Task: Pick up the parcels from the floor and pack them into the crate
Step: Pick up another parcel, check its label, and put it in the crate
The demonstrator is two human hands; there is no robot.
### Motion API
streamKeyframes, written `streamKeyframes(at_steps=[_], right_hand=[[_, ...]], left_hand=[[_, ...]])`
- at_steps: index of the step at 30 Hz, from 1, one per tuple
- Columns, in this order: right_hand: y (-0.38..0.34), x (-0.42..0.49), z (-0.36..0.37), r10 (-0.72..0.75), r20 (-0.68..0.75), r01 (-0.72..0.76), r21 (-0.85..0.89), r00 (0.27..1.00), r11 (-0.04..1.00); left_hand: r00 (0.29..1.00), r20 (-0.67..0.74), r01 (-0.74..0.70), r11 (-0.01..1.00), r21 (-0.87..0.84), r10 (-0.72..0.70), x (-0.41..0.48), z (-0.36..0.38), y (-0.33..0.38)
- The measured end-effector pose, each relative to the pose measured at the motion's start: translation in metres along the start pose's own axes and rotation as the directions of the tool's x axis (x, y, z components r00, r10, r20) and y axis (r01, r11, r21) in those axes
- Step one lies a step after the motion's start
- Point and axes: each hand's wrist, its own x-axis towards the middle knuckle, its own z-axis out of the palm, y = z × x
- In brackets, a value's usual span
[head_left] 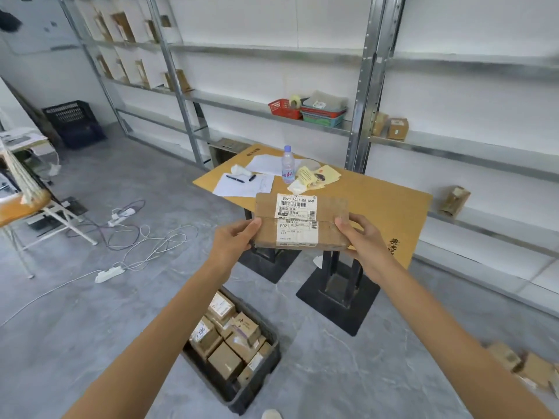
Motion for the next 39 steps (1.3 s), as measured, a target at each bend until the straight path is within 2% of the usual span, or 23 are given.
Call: streamKeyframes(at_steps=[6,13,19,24,27,33,39], right_hand=[[0.021,0.058,0.051,0.081,-0.065,-0.079,0.037,0.995,0.996],[0.036,0.093,0.104,0.178,-0.071,-0.174,0.068,0.981,0.982],[0.06,0.115,0.155,0.269,-0.124,-0.26,0.084,0.955,0.962],[0.086,0.122,0.21,0.307,-0.22,-0.276,0.159,0.926,0.948],[0.108,0.123,0.246,0.351,-0.302,-0.298,0.208,0.886,0.932],[0.157,0.119,0.309,0.477,-0.378,-0.387,0.291,0.794,0.875],[0.242,0.127,0.34,0.622,-0.407,-0.525,0.334,0.669,0.783]], left_hand=[[0.995,0.076,0.052,0.993,0.107,-0.061,0.084,-0.03,-0.013],[0.973,0.195,0.08,0.973,0.215,-0.123,0.157,-0.074,-0.032],[0.926,0.309,0.128,0.949,0.288,-0.219,0.217,-0.111,-0.06],[0.855,0.453,0.064,0.918,0.391,-0.253,0.274,-0.146,-0.082],[0.803,0.53,0.007,0.895,0.447,-0.271,0.304,-0.169,-0.099],[0.699,0.607,-0.001,0.849,0.529,-0.378,0.345,-0.198,-0.152],[0.635,0.56,0.065,0.759,0.648,-0.533,0.35,-0.205,-0.25]])
